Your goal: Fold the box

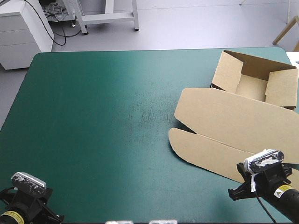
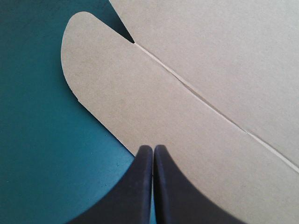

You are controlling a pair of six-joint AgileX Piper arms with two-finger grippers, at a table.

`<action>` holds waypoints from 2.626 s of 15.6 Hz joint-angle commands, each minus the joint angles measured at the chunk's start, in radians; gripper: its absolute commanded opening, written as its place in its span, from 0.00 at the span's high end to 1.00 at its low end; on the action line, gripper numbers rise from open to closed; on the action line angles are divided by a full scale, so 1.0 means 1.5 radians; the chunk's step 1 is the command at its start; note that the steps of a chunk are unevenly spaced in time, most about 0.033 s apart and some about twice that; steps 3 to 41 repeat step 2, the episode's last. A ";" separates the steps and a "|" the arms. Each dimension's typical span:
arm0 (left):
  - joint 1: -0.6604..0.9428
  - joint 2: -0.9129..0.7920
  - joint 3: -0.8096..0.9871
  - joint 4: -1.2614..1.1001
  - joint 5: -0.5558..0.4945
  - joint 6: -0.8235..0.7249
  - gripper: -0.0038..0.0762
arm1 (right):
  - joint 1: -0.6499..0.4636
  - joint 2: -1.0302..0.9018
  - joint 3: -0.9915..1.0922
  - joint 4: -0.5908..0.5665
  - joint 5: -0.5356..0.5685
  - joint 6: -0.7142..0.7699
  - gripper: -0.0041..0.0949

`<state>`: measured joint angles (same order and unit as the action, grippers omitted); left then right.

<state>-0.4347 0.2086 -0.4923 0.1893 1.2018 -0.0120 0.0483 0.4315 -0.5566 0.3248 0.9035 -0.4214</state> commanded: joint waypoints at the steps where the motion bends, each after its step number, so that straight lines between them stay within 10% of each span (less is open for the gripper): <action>1: -0.002 0.010 -0.015 0.005 -0.038 -0.001 0.96 | 0.001 0.003 -0.014 0.012 -0.041 -0.006 0.97; 41: -0.002 0.010 -0.015 0.005 -0.038 -0.001 0.96 | 0.001 0.003 -0.014 0.012 -0.041 -0.006 0.97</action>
